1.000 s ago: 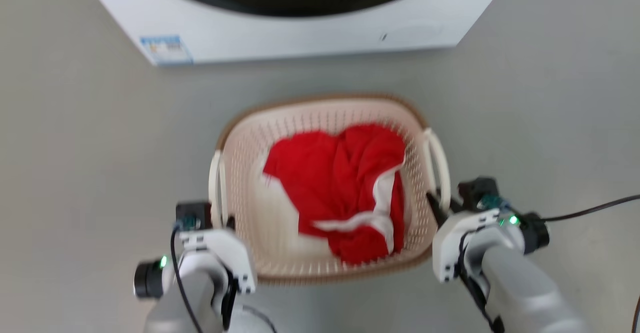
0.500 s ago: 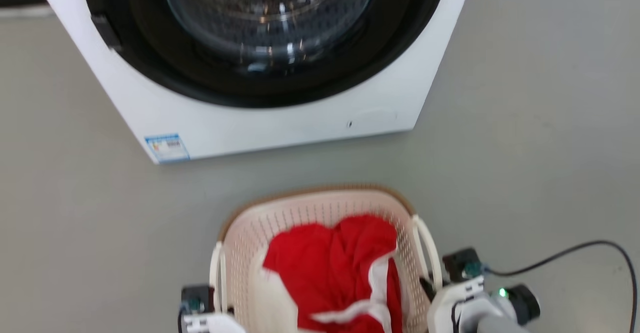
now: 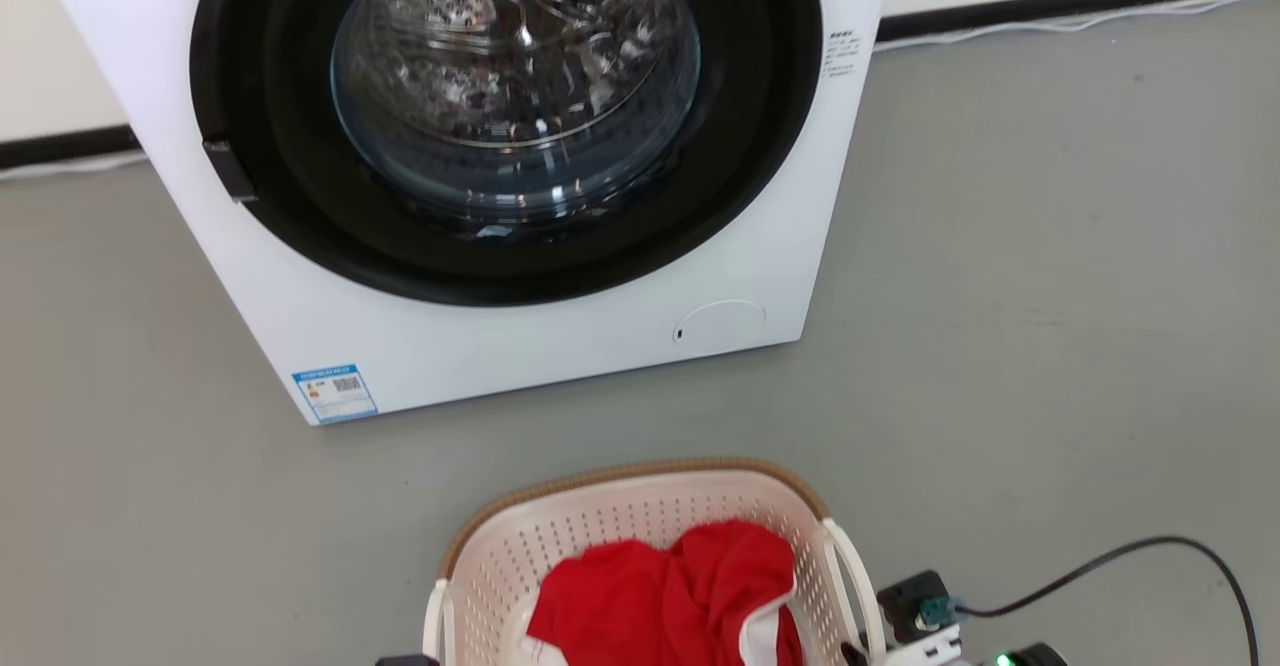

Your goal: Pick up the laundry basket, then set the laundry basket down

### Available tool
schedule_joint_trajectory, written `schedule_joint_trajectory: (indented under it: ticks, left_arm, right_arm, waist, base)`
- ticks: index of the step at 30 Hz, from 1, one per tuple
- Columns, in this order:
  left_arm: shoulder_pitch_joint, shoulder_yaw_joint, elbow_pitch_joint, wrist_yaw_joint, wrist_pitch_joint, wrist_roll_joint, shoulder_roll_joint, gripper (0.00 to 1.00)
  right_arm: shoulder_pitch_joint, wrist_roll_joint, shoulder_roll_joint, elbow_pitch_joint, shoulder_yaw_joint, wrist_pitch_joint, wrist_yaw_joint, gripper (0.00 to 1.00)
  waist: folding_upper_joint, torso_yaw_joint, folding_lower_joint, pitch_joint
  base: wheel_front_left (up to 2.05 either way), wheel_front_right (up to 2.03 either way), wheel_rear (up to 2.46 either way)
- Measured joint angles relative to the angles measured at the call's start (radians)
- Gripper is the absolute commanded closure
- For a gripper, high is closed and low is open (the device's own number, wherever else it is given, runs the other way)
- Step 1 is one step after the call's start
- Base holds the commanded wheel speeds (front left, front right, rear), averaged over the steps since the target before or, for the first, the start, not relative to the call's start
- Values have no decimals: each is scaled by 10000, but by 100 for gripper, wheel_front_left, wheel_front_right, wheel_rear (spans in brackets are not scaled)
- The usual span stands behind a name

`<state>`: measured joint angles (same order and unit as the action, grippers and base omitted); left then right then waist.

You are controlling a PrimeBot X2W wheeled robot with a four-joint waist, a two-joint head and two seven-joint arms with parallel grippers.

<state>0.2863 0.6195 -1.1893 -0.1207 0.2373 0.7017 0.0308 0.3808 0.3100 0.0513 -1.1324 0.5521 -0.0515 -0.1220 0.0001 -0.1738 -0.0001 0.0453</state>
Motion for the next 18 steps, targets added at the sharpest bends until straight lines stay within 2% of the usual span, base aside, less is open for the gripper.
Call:
schedule_joint_trajectory:
  ticks: [7, 18]
  left_arm:
    - [-154, 669, -12, -128, -128, 341, 17, 100]
    - [-155, 1208, -33, -293, -174, 746, 48, 100]
  right_arm:
    - [-327, 2, 29, 27, -2, 104, 2, 100]
    - [-593, 186, 40, 188, 19, 207, 50, 100]
  waist:
    - [0, -33, 0, -283]
    - [0, 152, 0, -375]
  base:
    - [0, 0, 0]
    - [0, 0, 0]
